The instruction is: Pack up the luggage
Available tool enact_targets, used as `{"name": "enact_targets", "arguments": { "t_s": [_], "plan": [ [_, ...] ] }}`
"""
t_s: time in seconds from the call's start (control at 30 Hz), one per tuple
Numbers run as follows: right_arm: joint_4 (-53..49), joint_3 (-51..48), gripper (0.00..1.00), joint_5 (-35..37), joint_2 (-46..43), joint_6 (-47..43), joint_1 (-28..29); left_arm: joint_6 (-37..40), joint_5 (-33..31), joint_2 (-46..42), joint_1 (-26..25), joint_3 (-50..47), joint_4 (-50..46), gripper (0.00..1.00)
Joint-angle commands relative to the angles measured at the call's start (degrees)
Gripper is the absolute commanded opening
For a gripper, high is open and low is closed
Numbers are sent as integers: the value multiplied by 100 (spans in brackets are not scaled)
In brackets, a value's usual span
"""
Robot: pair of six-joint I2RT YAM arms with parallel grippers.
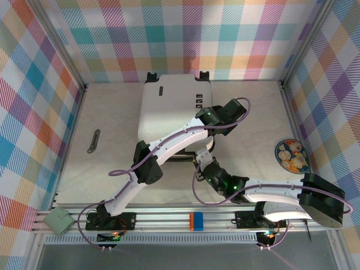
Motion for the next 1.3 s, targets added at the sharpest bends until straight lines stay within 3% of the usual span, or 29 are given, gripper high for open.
{"name": "enact_targets", "arguments": {
  "t_s": [0.0,0.1,0.23,0.47,0.6,0.63,0.73,0.93,1.03,1.13,1.2,1.27],
  "plan": [
    [341,-157,0,11,-273,4,64,-182,-314,231,272,-179,-903,62],
    [301,-324,0,229,-455,90,39,-188,-360,202,300,-428,-882,60],
    [-488,-478,0,1280,-980,918,-188,-239,-286,35,369,-953,-606,59],
    [-666,-801,0,1105,-1650,813,-369,-322,-202,-153,501,-1494,-376,55],
    [45,-970,0,-200,-1591,219,-420,-330,-210,-281,537,-1812,-225,53],
    [-54,-886,0,-156,-1479,223,-426,-338,-202,-310,542,-1895,-190,52],
    [-477,-691,0,852,-1239,529,-458,-316,-180,-497,554,-2309,63,50],
    [-1614,-491,0,1992,-1516,1553,-636,-260,-132,-804,606,-3033,620,47],
    [-1277,-632,0,1767,-1692,1115,-693,-235,-103,-812,634,-3139,700,46],
    [-2998,-187,0,2648,-1771,2141,-817,-226,-80,-810,652,-3194,764,46],
    [-1455,-667,0,1722,-2058,879,-869,-221,-30,-795,659,-3186,799,46],
    [-1197,-879,0,1335,-2354,897,-953,-200,4,-765,656,-3139,794,44]
  ]
}}
